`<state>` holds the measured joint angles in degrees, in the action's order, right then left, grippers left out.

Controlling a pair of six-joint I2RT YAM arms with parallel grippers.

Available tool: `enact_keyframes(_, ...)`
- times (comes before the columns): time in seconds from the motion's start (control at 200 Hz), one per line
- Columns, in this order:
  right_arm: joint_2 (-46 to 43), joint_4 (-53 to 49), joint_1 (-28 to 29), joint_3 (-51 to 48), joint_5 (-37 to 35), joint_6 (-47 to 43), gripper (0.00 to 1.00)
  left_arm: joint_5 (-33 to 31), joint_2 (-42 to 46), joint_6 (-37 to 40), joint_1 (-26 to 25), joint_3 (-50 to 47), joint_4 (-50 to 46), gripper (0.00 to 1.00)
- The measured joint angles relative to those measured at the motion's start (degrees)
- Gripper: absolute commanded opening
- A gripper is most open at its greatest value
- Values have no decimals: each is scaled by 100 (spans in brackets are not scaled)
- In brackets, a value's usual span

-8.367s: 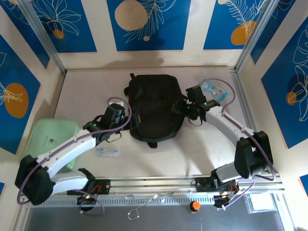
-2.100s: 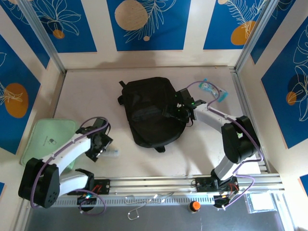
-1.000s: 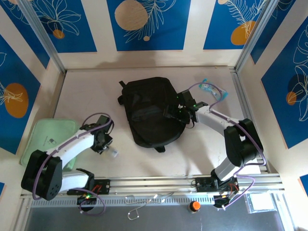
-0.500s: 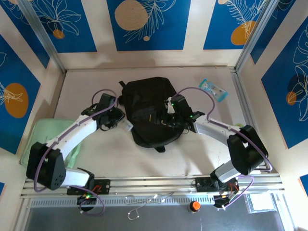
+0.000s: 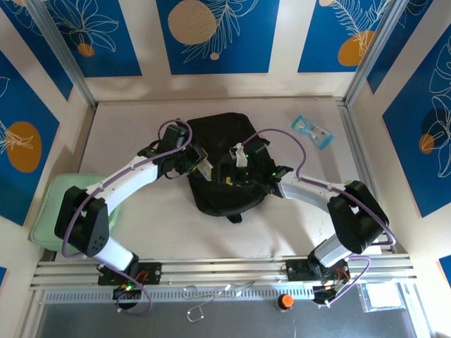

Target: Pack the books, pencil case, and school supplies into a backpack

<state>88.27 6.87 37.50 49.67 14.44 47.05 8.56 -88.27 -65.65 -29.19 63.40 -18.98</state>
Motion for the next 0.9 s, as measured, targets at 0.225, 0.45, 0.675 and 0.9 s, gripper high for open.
enact_keyframes(0.225,343,164,0,210,175,90,49,214,-42,-2,-22,0,74,37)
enact_keyframes(0.45,474,444,-15,243,326,247,35,262,-42,-2,-26,0,105,38)
enact_keyframes(0.675,474,592,-66,243,444,293,20,258,-44,4,-24,0,184,48)
enact_keyframes(0.9,468,527,-197,238,352,286,15,190,-42,302,-20,57,55,82)
